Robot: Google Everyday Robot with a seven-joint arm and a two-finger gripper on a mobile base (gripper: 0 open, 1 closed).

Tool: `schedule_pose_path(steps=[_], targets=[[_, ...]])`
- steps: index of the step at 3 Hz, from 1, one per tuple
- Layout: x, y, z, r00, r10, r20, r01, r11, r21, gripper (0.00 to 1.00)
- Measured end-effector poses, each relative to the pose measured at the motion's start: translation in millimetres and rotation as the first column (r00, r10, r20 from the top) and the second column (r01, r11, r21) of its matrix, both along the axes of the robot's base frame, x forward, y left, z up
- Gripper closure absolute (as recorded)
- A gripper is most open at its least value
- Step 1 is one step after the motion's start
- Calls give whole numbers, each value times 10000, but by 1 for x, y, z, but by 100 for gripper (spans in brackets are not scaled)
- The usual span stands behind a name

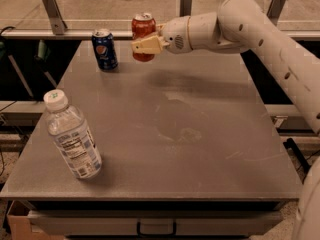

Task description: Move coke can near pepsi can

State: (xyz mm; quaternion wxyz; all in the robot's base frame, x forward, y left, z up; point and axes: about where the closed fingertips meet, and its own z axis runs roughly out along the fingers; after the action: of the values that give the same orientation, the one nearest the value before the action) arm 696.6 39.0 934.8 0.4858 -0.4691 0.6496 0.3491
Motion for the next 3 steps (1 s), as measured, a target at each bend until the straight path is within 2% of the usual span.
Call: schedule_pose_path(steps=[1,2,3], targets=[[16,31,-7,9995,77,309,-99,9974,708,100],[34,38,-17,9987,32,514,-98,9917,1285,81],[40,47,-34,9986,147,507,-209,9919,1253,59]])
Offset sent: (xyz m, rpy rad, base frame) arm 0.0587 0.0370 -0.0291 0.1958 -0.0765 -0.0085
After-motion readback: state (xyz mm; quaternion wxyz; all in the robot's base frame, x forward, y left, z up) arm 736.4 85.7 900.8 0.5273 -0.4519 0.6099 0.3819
